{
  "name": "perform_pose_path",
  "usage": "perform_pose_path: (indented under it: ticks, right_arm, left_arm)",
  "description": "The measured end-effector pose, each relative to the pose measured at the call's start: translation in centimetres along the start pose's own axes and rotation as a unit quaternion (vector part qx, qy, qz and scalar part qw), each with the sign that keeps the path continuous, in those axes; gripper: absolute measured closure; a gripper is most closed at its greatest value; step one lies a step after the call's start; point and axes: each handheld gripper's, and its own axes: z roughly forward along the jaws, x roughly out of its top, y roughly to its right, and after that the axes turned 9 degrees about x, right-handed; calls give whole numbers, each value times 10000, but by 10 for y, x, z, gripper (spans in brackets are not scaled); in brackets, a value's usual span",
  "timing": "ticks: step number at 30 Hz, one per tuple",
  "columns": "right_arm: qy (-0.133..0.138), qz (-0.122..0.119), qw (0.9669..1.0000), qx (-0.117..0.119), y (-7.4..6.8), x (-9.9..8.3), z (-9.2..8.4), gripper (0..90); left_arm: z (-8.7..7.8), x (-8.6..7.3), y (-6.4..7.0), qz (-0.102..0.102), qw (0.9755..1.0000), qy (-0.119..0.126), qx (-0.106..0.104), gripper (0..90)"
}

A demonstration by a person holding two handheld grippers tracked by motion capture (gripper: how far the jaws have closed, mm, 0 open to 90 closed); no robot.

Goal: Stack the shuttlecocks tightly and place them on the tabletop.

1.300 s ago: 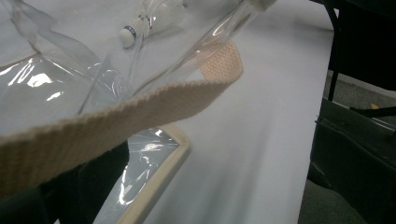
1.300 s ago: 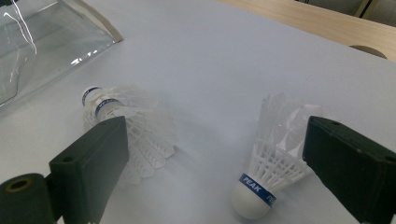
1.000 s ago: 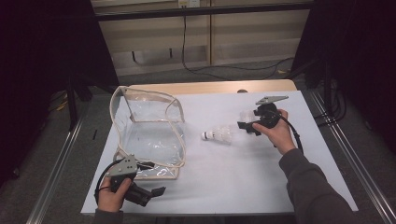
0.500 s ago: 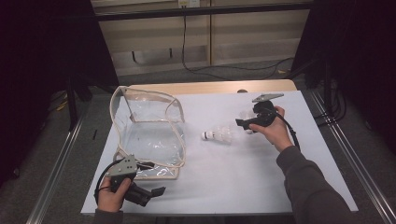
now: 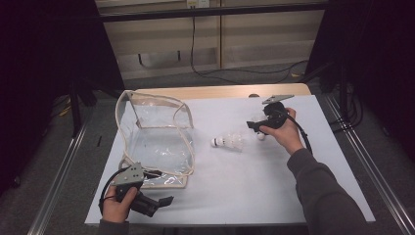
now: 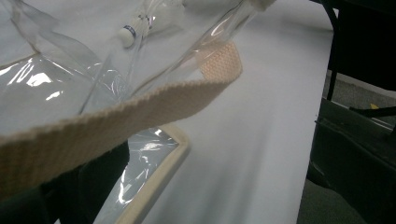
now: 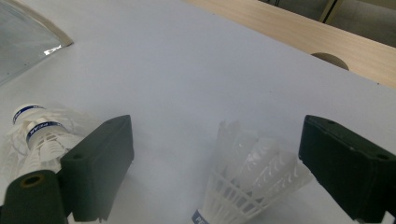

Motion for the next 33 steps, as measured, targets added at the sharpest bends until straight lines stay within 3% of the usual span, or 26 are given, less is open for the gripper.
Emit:
perform_pose_path:
  ticks: [9, 14, 19, 33]
  right_arm:
    - [-41, 37, 10000, 8, 12, 5, 10, 150]
    - [-275, 1, 9996, 90, 14, 2, 21, 188]
    - [-422, 58, 9987, 269, 13, -1, 20, 308]
    - [-522, -126, 9969, 574, 2, 2, -5, 637]
  left_arm:
    - [0, 0, 0, -4, 10000, -7, -3, 46]
    - [0, -1, 0, 10, 10000, 8, 6, 46]
    - [0, -1, -1, 10, 10000, 15, 10, 46]
    - [0, 0, 0, -18, 10000, -2, 25, 46]
